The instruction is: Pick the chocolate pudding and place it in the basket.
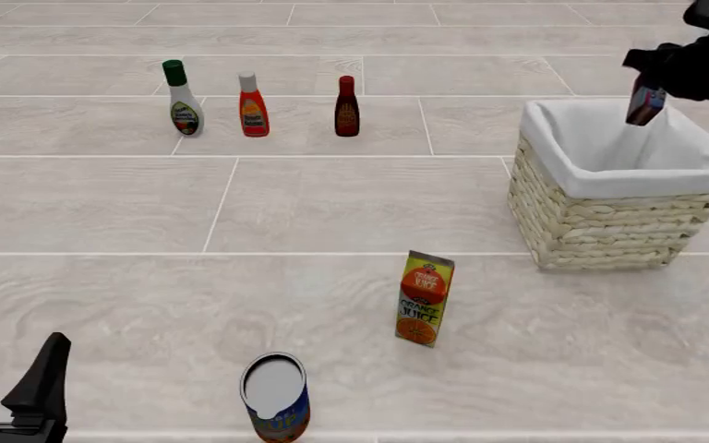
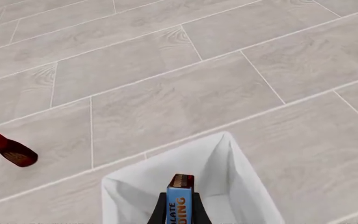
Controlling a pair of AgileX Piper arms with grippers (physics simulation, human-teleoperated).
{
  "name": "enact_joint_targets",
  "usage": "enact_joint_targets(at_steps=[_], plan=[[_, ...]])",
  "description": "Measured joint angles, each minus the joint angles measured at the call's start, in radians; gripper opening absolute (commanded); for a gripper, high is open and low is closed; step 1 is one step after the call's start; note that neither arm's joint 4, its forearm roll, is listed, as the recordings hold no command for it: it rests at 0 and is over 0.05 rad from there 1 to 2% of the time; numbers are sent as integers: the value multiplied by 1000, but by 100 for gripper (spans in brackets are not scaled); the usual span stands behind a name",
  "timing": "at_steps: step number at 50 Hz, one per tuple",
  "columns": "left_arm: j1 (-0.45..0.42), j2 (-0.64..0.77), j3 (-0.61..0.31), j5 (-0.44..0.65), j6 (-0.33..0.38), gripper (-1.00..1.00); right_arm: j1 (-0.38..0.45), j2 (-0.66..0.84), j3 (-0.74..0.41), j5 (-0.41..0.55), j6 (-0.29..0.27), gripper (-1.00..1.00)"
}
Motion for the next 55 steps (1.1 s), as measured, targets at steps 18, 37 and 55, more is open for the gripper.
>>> enact_joint_targets(at_steps=[18,37,55], plan=[[0,0,0,0,0,100,-7,28,13,-22,5,-100],[0,0,0,0,0,100,-18,51,25,-37,0,-100],[0,0,0,0,0,100,-29,63,50,-54,-9,-100]])
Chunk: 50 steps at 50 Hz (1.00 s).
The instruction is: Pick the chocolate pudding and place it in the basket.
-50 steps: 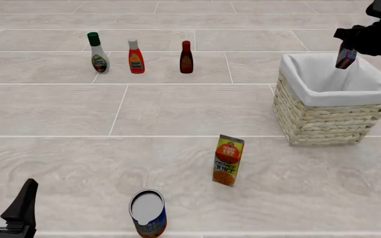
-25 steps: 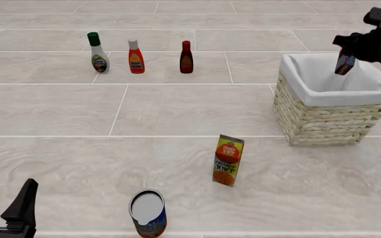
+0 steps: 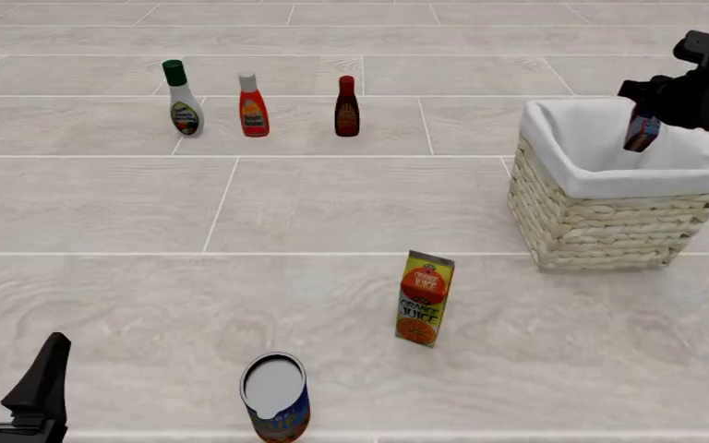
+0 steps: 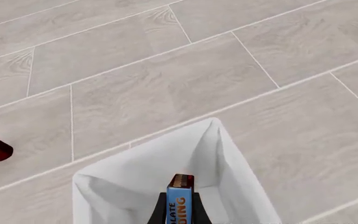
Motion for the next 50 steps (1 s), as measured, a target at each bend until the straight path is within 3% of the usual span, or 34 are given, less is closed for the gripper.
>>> enact_joint_targets(at_steps=[40,41,50], plan=[[0,0,0,0,0,100,-2,9,32,-15,1,-100],[0,0,0,0,0,100,-2,10,32,-15,2,100],[0,0,0,0,0,100,0,10,28,-12,13,100]])
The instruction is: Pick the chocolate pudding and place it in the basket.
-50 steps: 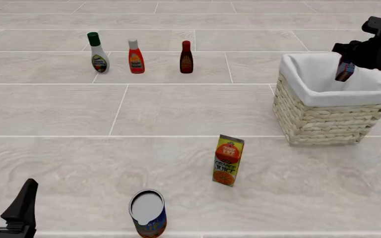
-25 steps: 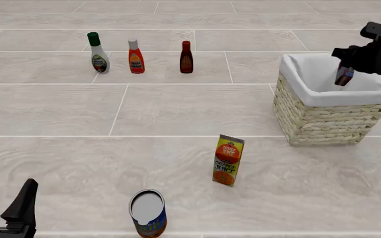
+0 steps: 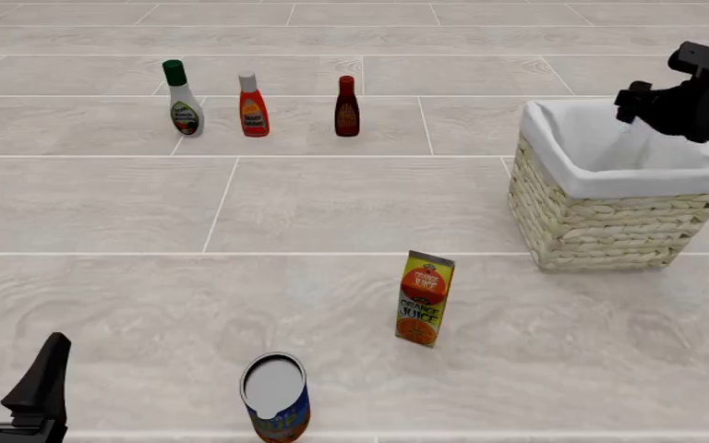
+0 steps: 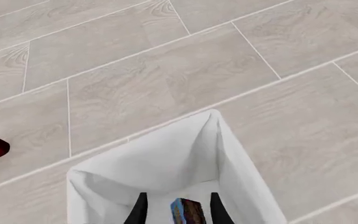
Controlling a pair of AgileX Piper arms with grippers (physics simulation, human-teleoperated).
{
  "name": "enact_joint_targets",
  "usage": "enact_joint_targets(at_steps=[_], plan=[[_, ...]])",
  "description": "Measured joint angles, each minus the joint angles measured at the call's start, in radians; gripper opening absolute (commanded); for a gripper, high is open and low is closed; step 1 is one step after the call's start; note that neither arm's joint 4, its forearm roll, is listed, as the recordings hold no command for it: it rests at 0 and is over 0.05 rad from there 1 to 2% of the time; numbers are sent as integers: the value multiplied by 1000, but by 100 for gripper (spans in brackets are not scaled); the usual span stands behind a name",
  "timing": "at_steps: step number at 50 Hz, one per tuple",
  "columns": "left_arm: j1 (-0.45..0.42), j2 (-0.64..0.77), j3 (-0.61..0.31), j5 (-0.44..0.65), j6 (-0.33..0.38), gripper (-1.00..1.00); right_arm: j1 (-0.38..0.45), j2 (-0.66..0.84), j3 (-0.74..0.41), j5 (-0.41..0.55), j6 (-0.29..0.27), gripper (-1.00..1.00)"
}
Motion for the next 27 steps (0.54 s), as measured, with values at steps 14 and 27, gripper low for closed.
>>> enact_joint_targets(at_steps=[14,27], plan=[[0,0,0,0,0,100,1,0,-6,4,11,100],[0,0,0,0,0,100,6,-11,-19,14,17,100]])
